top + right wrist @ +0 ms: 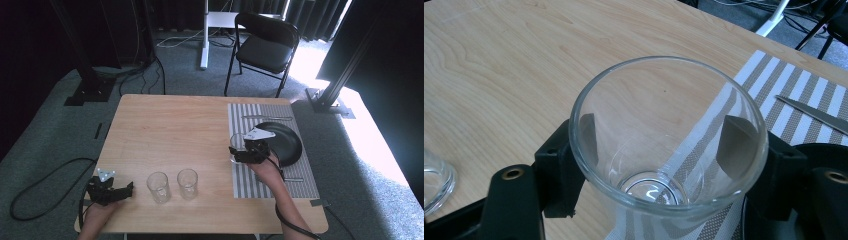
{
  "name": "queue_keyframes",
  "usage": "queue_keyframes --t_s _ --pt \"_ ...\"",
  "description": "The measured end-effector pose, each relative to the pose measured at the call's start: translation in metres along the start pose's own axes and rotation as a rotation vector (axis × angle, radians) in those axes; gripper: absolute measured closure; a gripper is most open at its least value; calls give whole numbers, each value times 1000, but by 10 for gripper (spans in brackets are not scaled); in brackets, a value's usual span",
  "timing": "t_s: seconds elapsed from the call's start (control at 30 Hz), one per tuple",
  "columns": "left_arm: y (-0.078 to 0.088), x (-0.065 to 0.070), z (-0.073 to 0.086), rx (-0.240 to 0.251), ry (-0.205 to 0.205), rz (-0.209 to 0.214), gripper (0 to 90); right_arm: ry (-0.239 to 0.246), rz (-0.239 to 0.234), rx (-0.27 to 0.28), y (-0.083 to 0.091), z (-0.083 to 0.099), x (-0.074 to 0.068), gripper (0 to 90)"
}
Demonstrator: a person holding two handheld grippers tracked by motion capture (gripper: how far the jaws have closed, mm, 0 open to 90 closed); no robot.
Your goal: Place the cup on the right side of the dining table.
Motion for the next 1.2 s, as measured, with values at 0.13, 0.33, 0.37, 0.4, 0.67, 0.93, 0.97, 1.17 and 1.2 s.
queue_keyframes --t_s 0.13,0.33,0.37,0.4,0.67,0.93,0.97,1.17,1.2 --pt "0 0 0 0 0 0 2 -5 6 -2 -3 -1 4 283" --pt "0 0 0 0 0 0 2 -19 19 1 -8 -6 12 284" --pt "0 0 0 0 0 0 2 -21 19 3 -8 -7 14 284" --pt "0 0 0 0 0 0 2 -21 20 4 -9 -8 15 284" --pt "0 0 0 0 0 0 2 -36 33 13 -14 -13 22 283" --pt "0 0 0 0 1 0 2 -44 62 3 -24 -21 34 284" --pt "0 0 0 0 0 0 2 -47 63 4 -25 -22 35 284" --pt "0 0 0 0 1 0 2 -60 82 7 -33 -29 45 283" --pt "0 0 0 0 0 0 2 -63 84 7 -34 -30 46 283"
Point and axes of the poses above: each handheld gripper's, and its own axes: y roughly backward along the jaws, z roughly out of its underside, x roughly to its right, the point moved 5 cm from there along -y, roughly forward along the jaws, and after that the axes turned 3 degrees about x, right-handed, at the moved point
